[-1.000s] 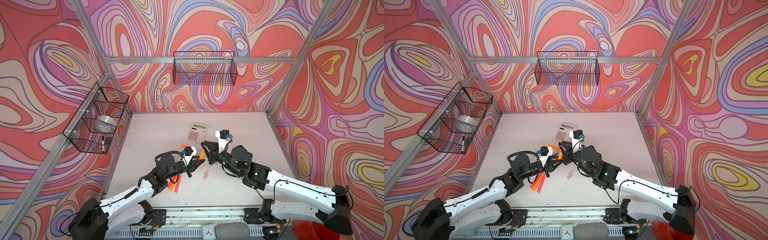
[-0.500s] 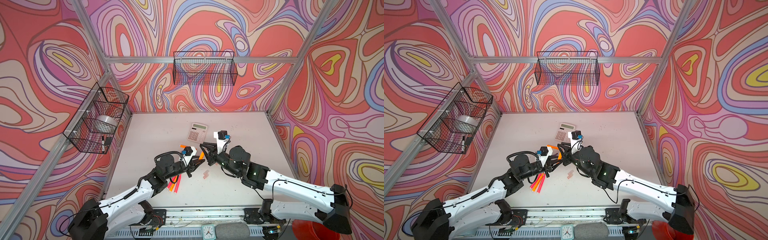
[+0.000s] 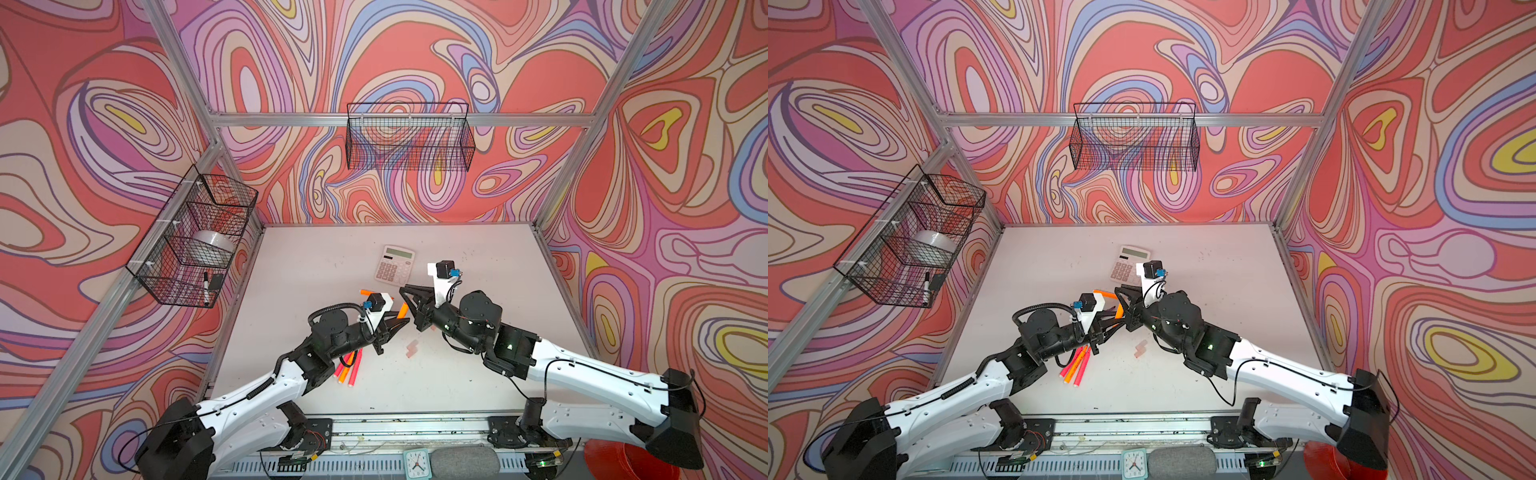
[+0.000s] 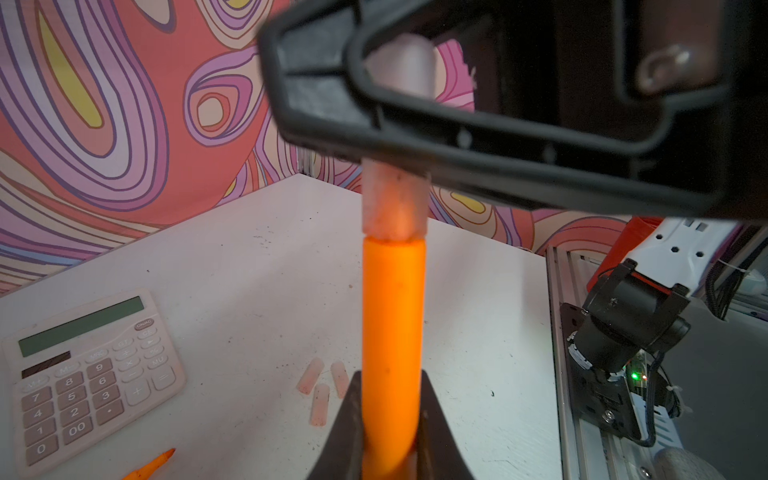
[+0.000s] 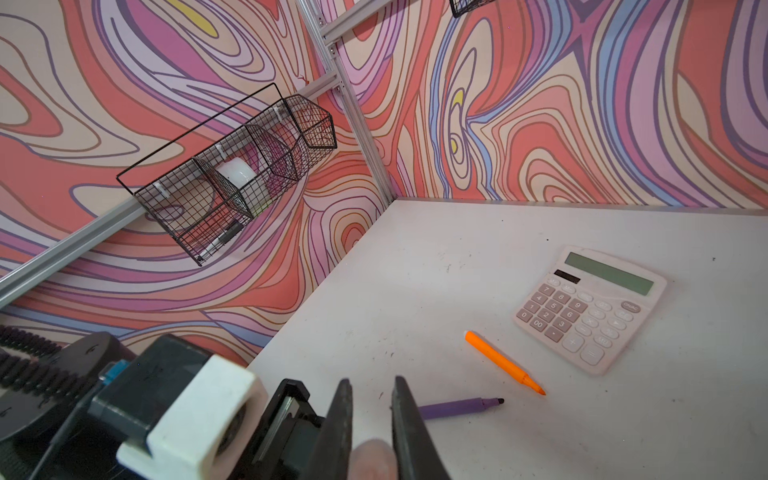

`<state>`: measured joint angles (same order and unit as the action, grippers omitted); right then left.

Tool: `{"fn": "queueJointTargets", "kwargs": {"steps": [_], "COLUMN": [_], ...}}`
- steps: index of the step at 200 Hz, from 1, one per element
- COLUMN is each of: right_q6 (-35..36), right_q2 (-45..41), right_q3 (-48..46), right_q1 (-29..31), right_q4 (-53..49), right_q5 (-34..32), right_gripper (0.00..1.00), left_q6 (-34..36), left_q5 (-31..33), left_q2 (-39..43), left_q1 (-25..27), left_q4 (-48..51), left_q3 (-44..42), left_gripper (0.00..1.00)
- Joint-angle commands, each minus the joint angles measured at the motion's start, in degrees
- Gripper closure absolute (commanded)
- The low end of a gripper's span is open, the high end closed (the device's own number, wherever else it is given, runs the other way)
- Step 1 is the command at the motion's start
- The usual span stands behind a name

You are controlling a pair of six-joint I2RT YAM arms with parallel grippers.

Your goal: Insert the pens into the pen caps

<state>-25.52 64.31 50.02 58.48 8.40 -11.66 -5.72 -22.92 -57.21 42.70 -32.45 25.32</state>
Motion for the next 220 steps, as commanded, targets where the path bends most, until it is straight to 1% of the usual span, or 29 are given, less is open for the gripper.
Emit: {"fn": "queueJointTargets", "kwargs": {"steps": [1, 13, 28, 32, 54, 72, 103, 153, 191, 220], "right_q6": [-4.2, -4.6, -5.1, -5.2, -5.7, -6.0, -5.8, -5.3, -5.0, -5.2], "right_q2": [1.7, 2.3, 2.1, 1.9, 0.5, -0.7, -2.2, -2.0, -1.3, -1.0], "right_q3": [-2.4, -2.8, -3.9, -4.1, -5.2, -5.7, -7.8, -11.2, -12.2, -13.4], "right_q1": [0.9, 1.1, 1.1, 1.2, 1.4, 1.8, 2.5, 2.9, 4.2, 5.8], "right_q4": [1.5, 0.6, 0.2, 0.2, -1.2, -2.4, -3.6, -3.8, -3.4, -2.2], "right_q5": [7.5, 7.0, 6.7, 6.7, 6.8, 6.7, 4.9, 4.4, 5.7, 4.8], "right_gripper": [1.0, 1.0, 1.0, 1.0, 1.0, 1.0, 1.0, 1.0, 1.0, 1.0], "left_q6": [-1.6, -2.4, -1.9, -1.9, -2.0, -2.1, -2.4, -2.0, -3.2, -6.5], "left_q5": [8.6, 10.8, 13.4, 14.3, 16.0, 15.5, 13.9, 13.6, 13.0, 11.2], "left_q2": [0.7, 0.7, 0.3, 0.2, -1.3, -3.0, -5.0, -4.5, -3.9, -4.3], "left_q1": [0.0, -0.1, -0.1, -0.1, -0.1, -0.1, -0.1, -0.7, -3.8, -7.5], "left_q4": [-3.7, -6.2, -6.7, -6.7, -8.4, -8.9, -4.5, 1.0, 2.7, 2.0], "left_q3": [1.6, 2.1, 3.6, 6.1, 9.7, 13.5, 20.8, 27.0, 29.8, 31.2], "left_gripper": [1.0, 1.0, 1.0, 1.0, 1.0, 1.0, 1.0, 1.0, 1.0, 1.0]}}
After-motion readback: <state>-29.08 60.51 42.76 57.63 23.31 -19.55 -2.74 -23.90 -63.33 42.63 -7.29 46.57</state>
